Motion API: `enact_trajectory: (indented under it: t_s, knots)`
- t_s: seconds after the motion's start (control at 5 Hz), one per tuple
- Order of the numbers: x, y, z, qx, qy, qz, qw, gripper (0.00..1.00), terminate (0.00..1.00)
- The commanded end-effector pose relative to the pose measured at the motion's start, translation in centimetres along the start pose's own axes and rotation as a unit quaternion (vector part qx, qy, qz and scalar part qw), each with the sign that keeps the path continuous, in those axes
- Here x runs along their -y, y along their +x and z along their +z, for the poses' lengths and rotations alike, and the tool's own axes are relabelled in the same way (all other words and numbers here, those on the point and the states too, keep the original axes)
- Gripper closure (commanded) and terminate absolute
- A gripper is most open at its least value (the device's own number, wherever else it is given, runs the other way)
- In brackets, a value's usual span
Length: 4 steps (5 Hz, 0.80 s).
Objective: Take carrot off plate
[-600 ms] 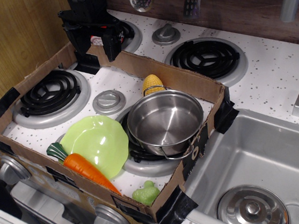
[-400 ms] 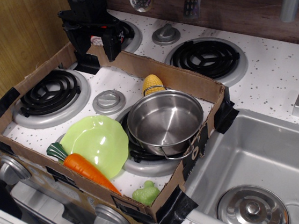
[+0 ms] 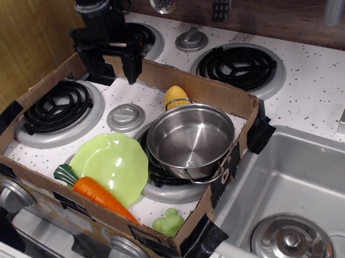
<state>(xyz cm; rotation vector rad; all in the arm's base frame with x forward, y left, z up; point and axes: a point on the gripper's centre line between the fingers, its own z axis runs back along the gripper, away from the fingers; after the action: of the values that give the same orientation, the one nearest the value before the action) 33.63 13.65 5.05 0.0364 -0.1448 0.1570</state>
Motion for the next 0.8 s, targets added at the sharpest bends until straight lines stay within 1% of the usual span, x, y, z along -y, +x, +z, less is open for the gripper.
enact_trajectory:
  t_s: [0.0, 0.2, 0.4, 0.6]
  knots:
    - [-0.3, 0.2, 4.4, 0.054, 0.053, 0.158, 0.9845, 0.0, 0.0]
    - [0.0, -0.7, 5.6, 0.026, 0.07, 0.278, 0.9577, 0.0, 0.0]
    - [0.9, -2.6, 6.3, -0.011, 0.066, 0.397, 0.9154, 0.0, 0.0]
    - [1.8, -4.3, 6.8, 0.004, 0.064, 0.51, 0.858, 0.0, 0.0]
